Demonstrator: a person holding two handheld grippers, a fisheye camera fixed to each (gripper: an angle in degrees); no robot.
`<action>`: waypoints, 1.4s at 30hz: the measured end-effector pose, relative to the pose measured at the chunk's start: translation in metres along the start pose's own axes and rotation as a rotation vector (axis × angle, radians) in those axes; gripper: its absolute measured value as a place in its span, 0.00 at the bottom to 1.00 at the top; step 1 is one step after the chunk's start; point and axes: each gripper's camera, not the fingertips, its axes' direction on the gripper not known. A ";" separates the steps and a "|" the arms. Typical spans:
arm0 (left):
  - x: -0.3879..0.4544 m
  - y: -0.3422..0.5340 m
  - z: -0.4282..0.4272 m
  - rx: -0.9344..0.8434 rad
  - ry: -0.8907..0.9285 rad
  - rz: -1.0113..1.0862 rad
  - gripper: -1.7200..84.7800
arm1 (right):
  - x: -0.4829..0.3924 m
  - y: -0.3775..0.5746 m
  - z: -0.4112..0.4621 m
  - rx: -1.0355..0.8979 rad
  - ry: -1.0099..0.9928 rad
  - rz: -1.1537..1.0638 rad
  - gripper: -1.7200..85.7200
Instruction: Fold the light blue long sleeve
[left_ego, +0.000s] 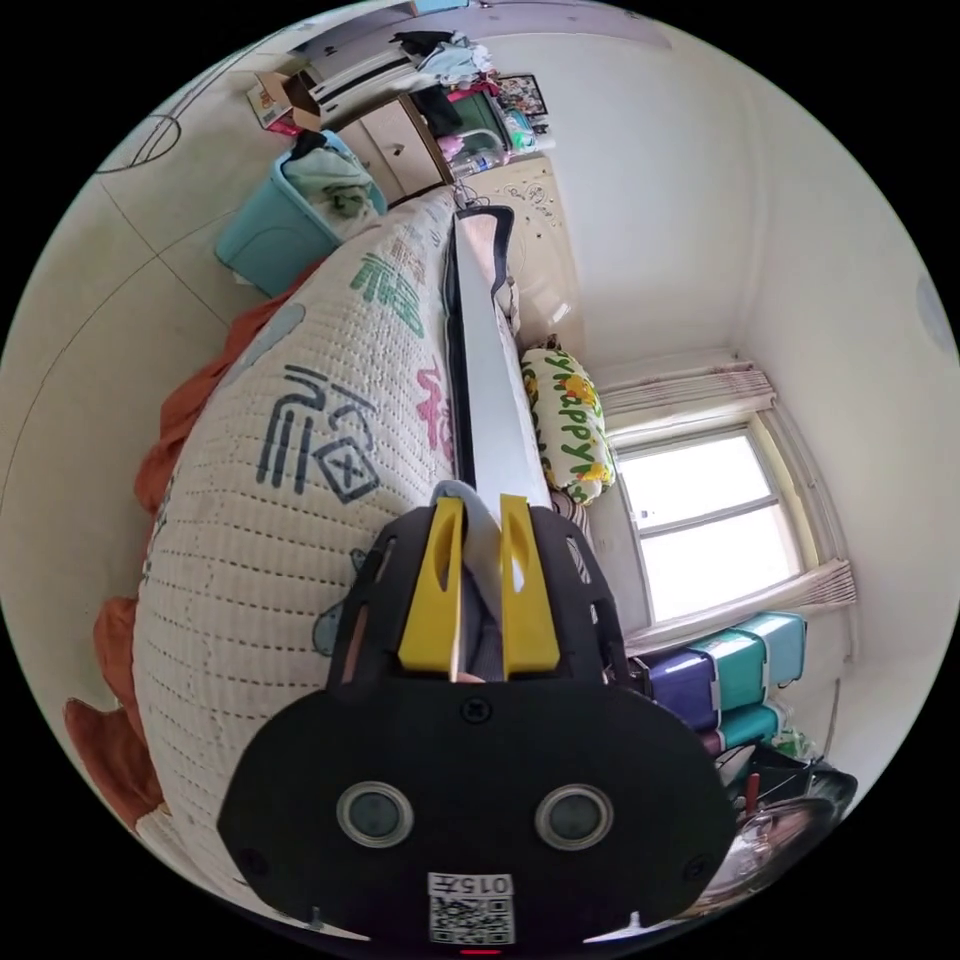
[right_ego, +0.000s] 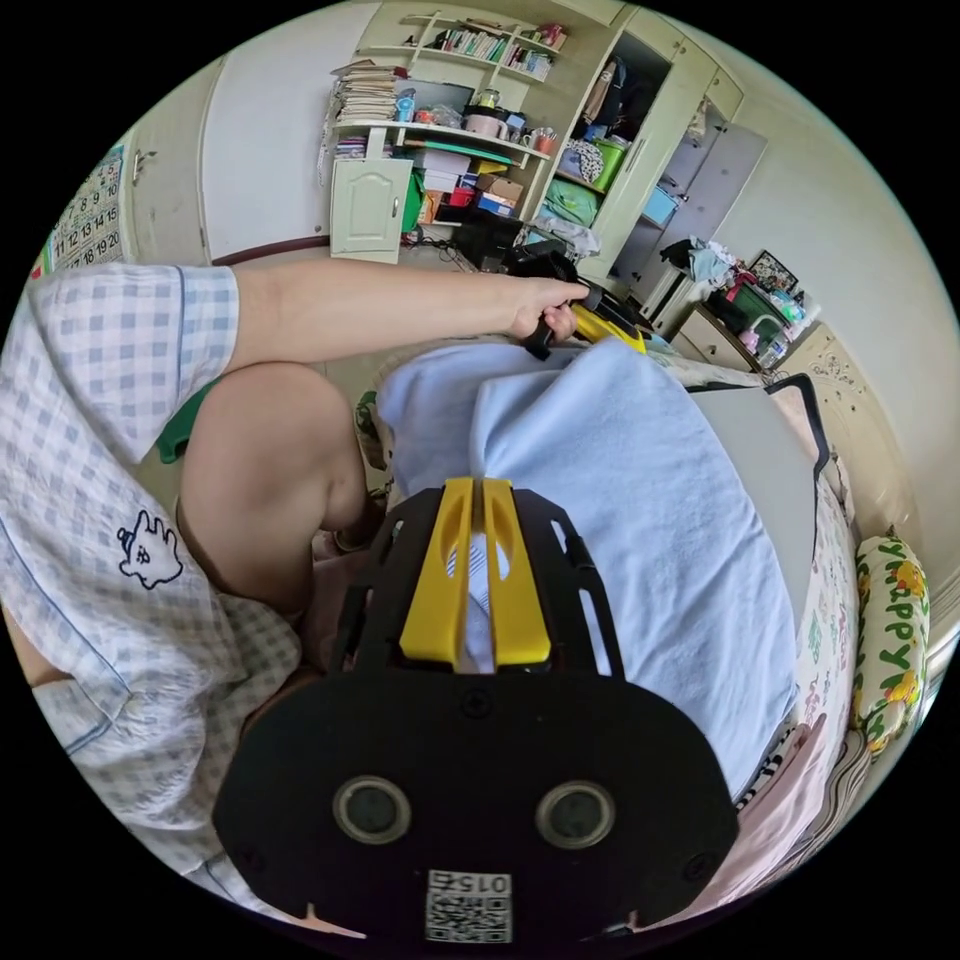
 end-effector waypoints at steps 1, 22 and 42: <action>0.004 0.000 -0.001 0.011 -0.008 0.015 0.08 | 0.001 0.001 0.000 0.007 -0.010 0.006 0.02; 0.004 -0.004 0.010 -0.018 -0.032 0.062 0.06 | -0.017 0.005 0.022 -0.080 -0.004 -0.084 0.02; -0.003 0.014 -0.006 0.017 0.019 0.022 0.07 | -0.063 -0.040 0.015 0.054 0.209 -0.153 0.09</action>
